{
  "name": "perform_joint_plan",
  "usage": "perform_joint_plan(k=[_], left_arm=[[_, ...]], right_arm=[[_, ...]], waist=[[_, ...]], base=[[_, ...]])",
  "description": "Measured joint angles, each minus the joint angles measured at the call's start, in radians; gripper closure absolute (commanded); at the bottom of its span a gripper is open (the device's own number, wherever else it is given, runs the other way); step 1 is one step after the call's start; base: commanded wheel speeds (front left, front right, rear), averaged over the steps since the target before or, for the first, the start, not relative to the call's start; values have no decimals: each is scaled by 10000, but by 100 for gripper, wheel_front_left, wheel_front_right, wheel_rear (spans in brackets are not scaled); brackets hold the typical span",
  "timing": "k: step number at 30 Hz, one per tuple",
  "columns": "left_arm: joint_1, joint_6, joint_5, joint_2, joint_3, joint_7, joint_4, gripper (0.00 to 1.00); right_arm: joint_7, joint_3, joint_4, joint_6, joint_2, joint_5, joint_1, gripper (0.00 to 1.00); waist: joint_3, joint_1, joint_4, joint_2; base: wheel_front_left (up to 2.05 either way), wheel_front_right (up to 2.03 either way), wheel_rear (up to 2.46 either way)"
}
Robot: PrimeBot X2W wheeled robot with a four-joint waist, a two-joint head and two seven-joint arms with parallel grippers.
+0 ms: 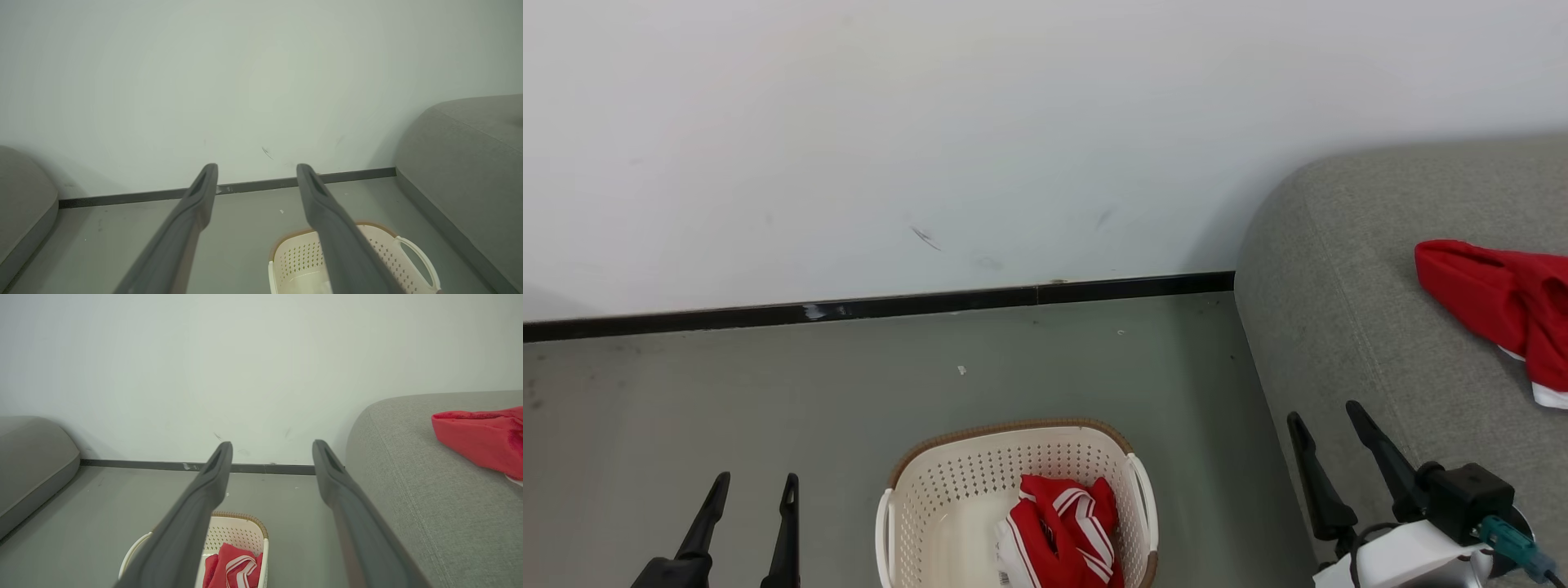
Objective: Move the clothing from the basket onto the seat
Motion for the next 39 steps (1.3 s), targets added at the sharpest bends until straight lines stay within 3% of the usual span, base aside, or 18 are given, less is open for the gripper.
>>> perform_joint_plan(k=[17,39], left_arm=[[-1161,-500,566,280,-934,382,395,0],[-3463,-1158,1358,-10,-2171,907,1624,0]], right_arm=[[0,387,-648,2,-75,-351,-501,0],[0,-903,-2138,2,-176,-531,-1279,0]], waist=[[877,0,-46,0],[3011,0,-479,0]], base=[[0,0,0],[0,0,0]])
